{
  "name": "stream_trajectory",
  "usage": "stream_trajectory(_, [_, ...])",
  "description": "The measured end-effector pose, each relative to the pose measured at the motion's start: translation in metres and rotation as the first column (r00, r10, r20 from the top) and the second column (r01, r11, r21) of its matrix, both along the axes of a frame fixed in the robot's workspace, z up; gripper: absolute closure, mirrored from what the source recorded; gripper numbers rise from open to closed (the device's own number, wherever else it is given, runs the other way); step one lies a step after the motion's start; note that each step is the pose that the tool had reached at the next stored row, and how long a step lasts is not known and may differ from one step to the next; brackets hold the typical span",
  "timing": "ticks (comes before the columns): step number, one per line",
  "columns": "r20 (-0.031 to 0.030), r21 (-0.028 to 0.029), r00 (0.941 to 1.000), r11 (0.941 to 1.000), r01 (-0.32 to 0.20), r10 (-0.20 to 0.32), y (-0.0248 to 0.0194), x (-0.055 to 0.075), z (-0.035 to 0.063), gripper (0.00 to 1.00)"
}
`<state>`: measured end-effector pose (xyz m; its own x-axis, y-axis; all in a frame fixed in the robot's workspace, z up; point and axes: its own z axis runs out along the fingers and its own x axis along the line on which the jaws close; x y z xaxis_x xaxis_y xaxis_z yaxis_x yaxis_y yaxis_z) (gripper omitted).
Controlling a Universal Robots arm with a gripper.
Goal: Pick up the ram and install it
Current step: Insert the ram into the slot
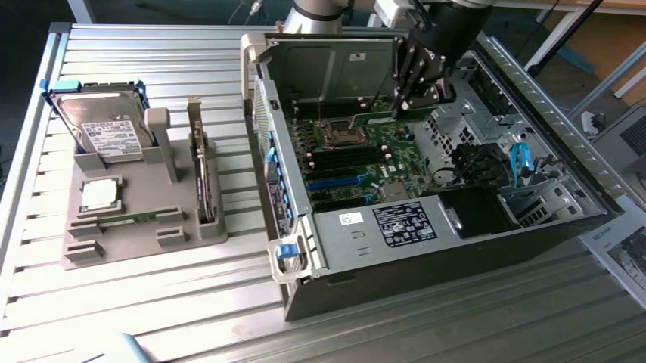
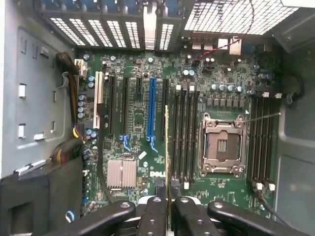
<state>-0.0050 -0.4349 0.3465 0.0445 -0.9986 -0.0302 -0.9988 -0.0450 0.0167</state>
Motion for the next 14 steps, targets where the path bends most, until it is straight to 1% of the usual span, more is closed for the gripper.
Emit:
stream_trajectory(3, [0.0000,-0.0001,1.0000,1.0000,0.000,0.000,0.0010,-0.005,-0.0065,0.87])
stream_trajectory(6, [0.0000,-0.0001,1.0000,1.0000,0.000,0.000,0.0017,-0.008,-0.0119,0.87])
stream_trajectory(9, [0.0000,-0.0001,1.0000,1.0000,0.000,0.000,0.0023,-0.012,-0.0206,0.87])
stream_trajectory(14, [0.0000,0.0000,1.0000,1.0000,0.000,0.000,0.0029,-0.015,-0.0305,0.87])
